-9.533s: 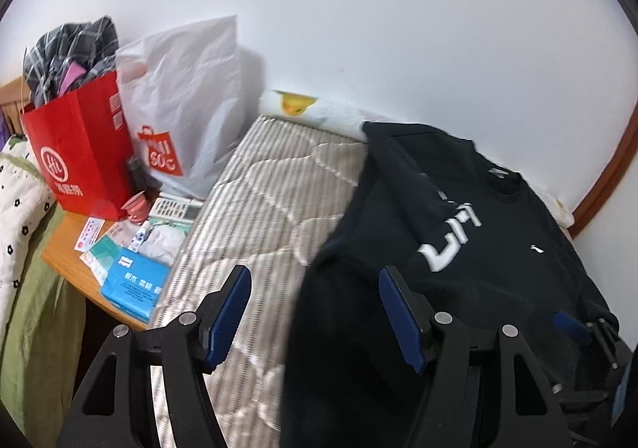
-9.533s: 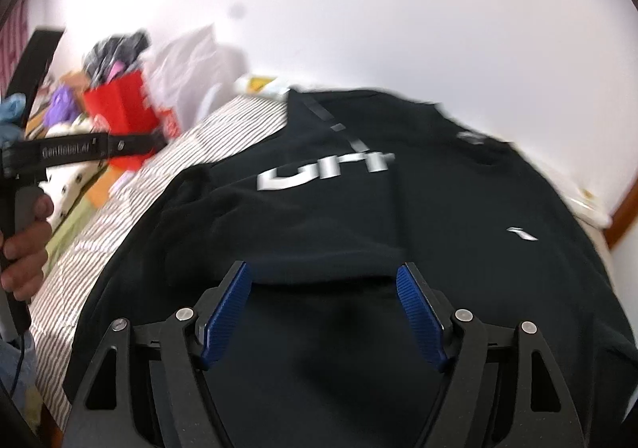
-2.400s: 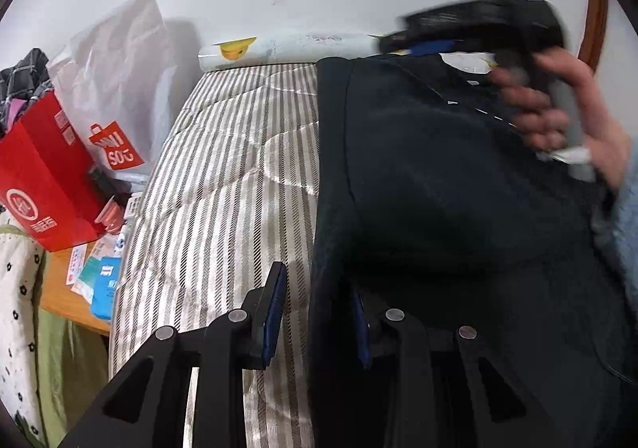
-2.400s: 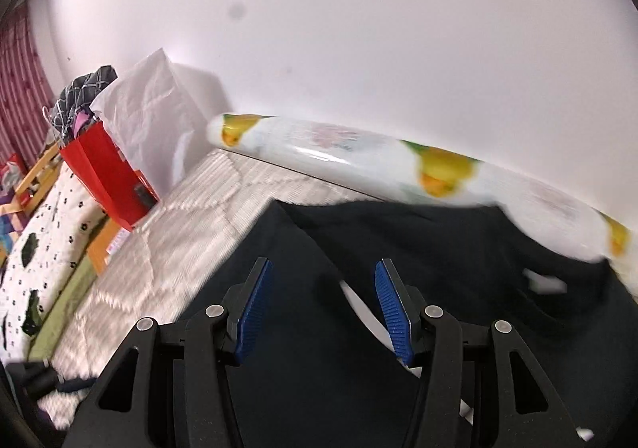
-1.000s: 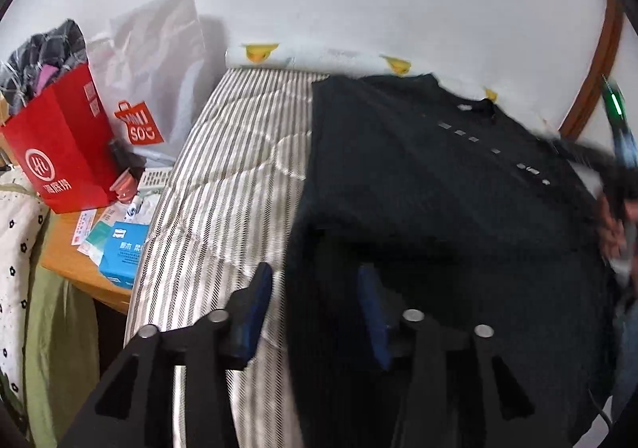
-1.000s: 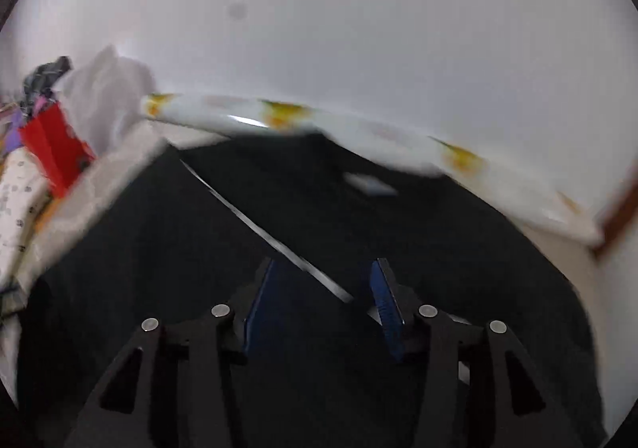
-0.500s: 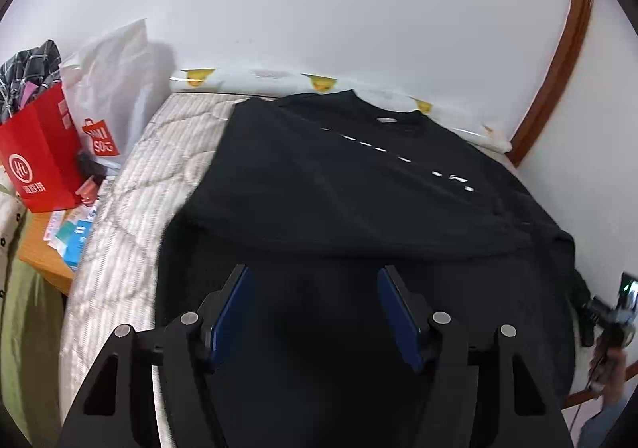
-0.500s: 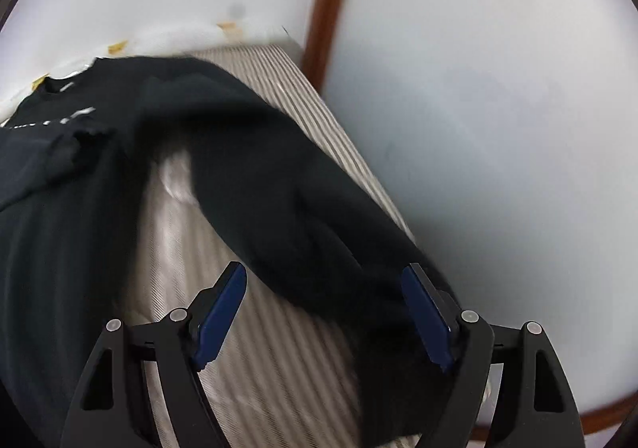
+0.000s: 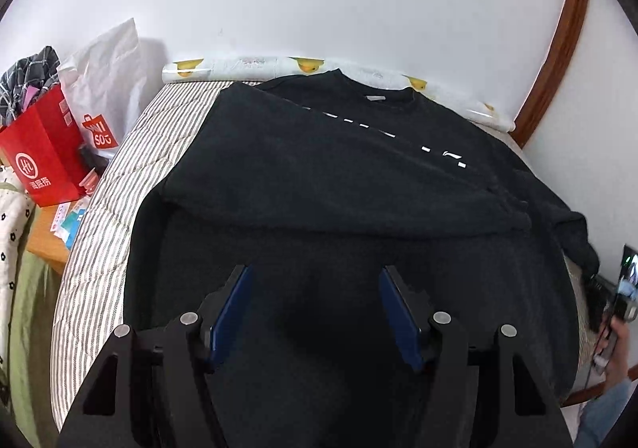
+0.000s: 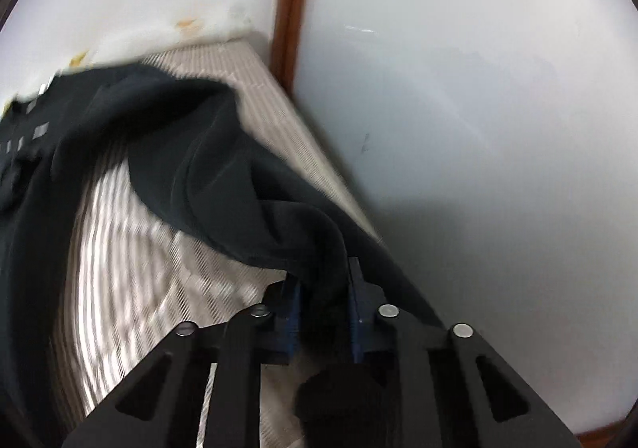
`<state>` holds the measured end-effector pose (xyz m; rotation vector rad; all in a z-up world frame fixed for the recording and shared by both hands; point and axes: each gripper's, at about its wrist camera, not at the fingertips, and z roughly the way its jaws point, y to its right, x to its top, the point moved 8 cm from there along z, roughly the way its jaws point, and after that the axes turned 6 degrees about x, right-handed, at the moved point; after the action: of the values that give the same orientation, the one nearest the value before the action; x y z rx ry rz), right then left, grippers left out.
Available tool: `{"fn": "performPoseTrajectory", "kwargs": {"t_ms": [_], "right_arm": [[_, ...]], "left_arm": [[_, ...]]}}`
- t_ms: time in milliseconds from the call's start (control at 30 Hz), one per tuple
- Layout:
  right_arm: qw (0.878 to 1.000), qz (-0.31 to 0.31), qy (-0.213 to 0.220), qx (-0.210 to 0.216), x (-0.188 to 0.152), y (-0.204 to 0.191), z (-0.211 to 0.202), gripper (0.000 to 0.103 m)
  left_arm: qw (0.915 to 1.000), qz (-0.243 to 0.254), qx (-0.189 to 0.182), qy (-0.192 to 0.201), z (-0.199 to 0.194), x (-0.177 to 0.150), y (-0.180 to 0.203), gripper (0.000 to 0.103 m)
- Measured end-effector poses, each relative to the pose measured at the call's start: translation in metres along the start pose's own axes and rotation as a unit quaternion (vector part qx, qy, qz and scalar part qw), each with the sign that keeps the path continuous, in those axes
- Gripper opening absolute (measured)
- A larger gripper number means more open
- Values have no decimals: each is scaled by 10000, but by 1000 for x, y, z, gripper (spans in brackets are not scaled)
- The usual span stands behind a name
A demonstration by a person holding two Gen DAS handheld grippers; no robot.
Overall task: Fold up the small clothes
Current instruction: 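Grasp the plain sleeve cuff with the right tool, fold it across the body, release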
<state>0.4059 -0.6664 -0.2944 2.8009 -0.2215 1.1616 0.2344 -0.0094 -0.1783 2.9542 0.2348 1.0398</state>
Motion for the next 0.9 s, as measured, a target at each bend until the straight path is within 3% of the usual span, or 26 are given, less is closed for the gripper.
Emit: {"fn": "performPoseTrajectory", "kwargs": {"t_ms": [133,267,400,533,700,767,900], "right_arm": [[9987,379,341,21,37,19,-17,17],[9951,99,978,38,75,-9,-59,17],[9862,-184,1539,589,112,-75,-109,17],[9691,-823,1995,1194,137,-174,-155,17],[9444,-1667,2158,1836,128,-298,-189,17],[9373,-1929,2101,2004,114,-326,-190,19],[9354,-2308,1509,2214,70,-386,-147,22]], "left_arm": [[10000,-45,27,-31,2,-3,-7,63],[9999,-112,14,-66,5,-4,-16,63],[9999,-135,8,-59,6,-3,-24,63],[10000,-75,20,14,5,0,-33,63],[9999,-67,12,124,6,7,-51,66],[9998,-101,-39,138,8,8,-57,66],[9998,-165,-86,84,17,9,-66,66]]}}
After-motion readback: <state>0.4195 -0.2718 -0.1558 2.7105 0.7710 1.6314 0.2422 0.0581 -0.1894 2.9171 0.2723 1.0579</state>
